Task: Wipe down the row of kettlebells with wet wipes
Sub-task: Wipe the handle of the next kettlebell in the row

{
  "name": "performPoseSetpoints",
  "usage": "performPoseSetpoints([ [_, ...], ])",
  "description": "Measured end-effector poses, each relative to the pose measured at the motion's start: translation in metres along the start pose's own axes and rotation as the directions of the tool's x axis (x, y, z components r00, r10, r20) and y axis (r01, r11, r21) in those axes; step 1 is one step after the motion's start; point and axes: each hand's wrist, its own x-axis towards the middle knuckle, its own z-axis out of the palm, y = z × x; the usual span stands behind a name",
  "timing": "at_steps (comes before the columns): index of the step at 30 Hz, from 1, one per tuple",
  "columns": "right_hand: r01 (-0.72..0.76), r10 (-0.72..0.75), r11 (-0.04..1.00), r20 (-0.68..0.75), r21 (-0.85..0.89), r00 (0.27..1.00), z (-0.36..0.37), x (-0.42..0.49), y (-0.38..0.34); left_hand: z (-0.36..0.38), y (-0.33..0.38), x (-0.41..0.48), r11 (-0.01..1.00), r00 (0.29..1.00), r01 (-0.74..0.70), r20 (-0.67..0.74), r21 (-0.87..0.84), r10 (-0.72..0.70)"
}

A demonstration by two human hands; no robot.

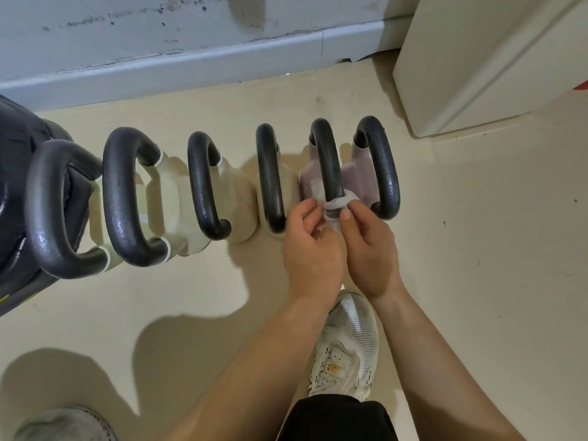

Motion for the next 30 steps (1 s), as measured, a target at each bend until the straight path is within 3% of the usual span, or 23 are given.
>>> performPoseSetpoints([
  [2,-0.001,0.003,0.999,-0.071,0.032,0.997,0.001,-0.006,0.001,0.000,0.003,-0.001,0.998,1.000,-0.007,0.004,-0.058,0.007],
  [7,0.009,-0.010,0.981,0.005,0.194,1.000,0.009,-0.010,-0.005,0.010,0.004,0.018,0.990,0.996,0.030,0.090,-0.135,-0.017],
  [12,0.003,-0.004,0.998,0.019,0.064,1.000,0.014,0.008,-0.003,0.014,0.013,0.030,0.989,0.991,0.085,0.110,-0.120,-0.072],
  [15,-0.010,0.011,0.998,0.021,-0.058,1.000,0.011,0.007,0.005,0.009,0.005,0.024,0.998,0.993,0.048,0.108,0.041,-0.053],
  [18,0.046,-0.045,0.997,0.014,-0.061,0.999,0.010,0.007,0.004,0.004,0.001,0.019,0.991,0.997,-0.031,0.071,0.129,0.022],
  [21,0.055,-0.061,0.993,-0.060,-0.100,0.996,0.012,0.002,-0.008,0.005,0.003,0.020,0.984,0.998,-0.043,0.043,0.171,0.036],
  [26,-0.045,0.061,0.996,-0.236,0.073,0.970,0.016,-0.006,-0.020,0.012,0.008,0.024,0.981,0.999,0.026,0.014,0.195,-0.029],
  [30,0.006,0.013,0.997,-0.241,0.078,0.970,0.013,-0.012,-0.023,0.009,0.007,0.021,0.988,0.999,0.003,-0.034,0.153,0.002],
])
